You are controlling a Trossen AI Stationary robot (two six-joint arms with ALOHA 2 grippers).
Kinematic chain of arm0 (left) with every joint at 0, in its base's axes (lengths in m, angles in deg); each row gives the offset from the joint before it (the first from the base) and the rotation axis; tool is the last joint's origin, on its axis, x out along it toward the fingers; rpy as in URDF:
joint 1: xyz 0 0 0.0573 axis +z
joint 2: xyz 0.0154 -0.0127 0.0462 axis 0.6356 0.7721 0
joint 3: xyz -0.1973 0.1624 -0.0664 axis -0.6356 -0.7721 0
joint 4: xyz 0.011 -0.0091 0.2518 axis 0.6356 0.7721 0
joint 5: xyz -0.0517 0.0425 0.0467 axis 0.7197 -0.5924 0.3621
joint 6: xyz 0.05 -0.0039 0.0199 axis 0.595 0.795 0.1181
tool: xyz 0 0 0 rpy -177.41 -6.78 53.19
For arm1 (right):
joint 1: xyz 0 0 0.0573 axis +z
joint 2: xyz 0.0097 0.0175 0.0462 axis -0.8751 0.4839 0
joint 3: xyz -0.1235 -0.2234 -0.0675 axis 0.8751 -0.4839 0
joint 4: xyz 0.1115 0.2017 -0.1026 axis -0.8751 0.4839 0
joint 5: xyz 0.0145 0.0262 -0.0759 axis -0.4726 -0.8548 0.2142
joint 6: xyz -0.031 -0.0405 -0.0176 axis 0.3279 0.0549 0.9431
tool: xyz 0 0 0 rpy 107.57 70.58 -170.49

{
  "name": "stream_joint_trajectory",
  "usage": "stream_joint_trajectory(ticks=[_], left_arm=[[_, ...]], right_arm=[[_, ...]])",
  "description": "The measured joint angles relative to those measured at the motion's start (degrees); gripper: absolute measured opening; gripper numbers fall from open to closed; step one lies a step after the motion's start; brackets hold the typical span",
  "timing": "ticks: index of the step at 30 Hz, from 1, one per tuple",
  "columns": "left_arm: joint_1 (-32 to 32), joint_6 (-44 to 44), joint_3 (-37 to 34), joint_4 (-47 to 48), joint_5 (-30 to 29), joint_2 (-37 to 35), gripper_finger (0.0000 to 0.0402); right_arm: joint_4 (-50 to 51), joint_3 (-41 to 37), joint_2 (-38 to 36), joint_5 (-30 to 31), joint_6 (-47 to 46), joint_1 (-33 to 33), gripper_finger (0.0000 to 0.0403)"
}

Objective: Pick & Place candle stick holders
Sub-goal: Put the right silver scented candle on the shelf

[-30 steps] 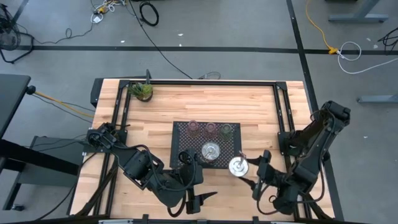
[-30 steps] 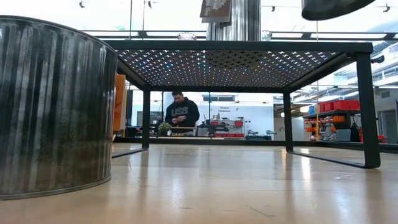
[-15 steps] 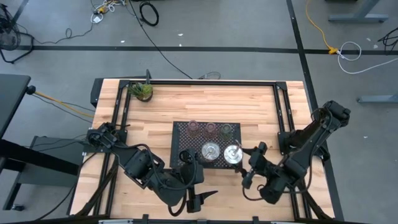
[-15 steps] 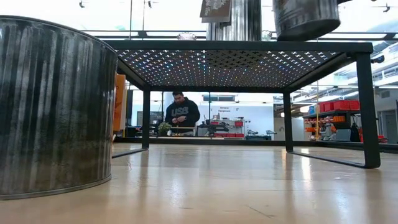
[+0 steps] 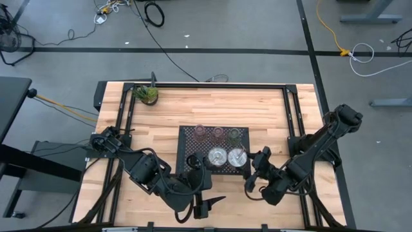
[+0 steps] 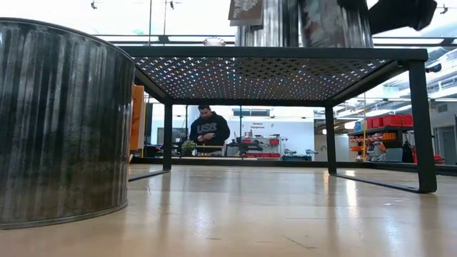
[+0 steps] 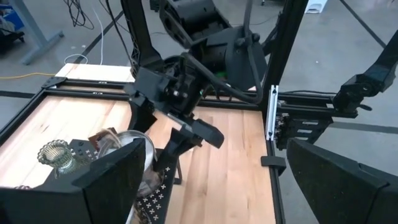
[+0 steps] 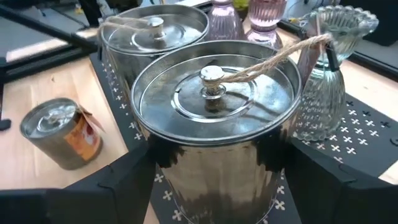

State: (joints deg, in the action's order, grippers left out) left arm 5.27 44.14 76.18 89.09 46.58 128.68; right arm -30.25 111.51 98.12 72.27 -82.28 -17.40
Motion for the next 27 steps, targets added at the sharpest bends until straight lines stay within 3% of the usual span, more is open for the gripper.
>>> stream_joint_trajectory(ticks=[15,21,27], left_arm=[[0.0,0.2,0.0,0.0,0.0,0.0,0.0390],[0.0,0.9,0.0,0.0,-0.1,0.0,0.0390],[0.0,0.7,0.0,0.0,-0.1,0.0,0.0390]], right_arm=[[-1.1,-1.9,-0.1,1.3,-1.1,-1.0,0.0293],[0.3,-2.0,0.0,-0.3,-0.7,-0.9,0.0383],[1.3,-1.9,0.0,-2.1,1.3,-1.0,0.0342]])
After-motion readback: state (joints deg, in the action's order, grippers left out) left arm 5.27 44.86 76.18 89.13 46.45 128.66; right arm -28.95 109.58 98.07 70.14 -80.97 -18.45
